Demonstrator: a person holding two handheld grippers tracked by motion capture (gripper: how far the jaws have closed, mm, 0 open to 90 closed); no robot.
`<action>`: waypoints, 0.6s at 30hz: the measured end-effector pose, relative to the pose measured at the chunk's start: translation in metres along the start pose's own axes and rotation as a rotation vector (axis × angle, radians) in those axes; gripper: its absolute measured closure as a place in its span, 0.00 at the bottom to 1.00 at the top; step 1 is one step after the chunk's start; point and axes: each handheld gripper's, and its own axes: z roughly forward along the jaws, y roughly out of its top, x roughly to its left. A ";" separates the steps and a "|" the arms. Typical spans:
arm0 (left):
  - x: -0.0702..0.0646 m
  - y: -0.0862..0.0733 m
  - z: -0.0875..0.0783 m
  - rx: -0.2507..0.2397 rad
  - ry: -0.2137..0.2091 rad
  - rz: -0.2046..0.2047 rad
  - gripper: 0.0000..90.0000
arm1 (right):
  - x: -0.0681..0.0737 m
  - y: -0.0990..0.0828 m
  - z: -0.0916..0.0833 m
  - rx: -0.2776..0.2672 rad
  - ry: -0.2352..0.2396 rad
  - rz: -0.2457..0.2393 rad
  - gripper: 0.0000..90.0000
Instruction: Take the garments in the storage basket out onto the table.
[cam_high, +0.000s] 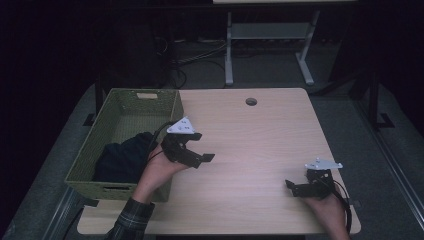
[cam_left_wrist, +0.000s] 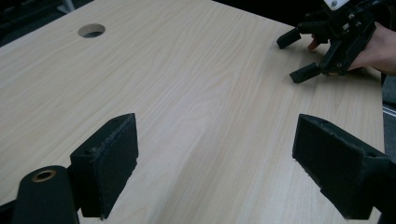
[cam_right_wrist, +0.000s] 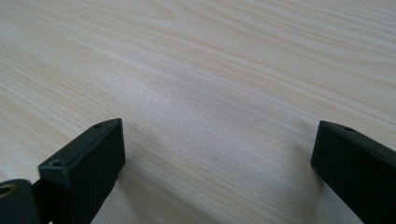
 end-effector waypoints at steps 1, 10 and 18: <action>0.001 0.000 -0.002 0.003 0.007 0.002 0.16 | 0.000 0.000 0.000 -0.001 0.000 -0.002 0.03; 0.009 -0.002 -0.022 0.008 0.037 -0.015 0.16 | 0.000 0.000 0.000 -0.001 0.000 -0.003 0.03; 0.012 -0.004 -0.034 0.032 0.063 -0.021 0.16 | 0.000 0.000 0.000 -0.002 -0.001 -0.001 0.03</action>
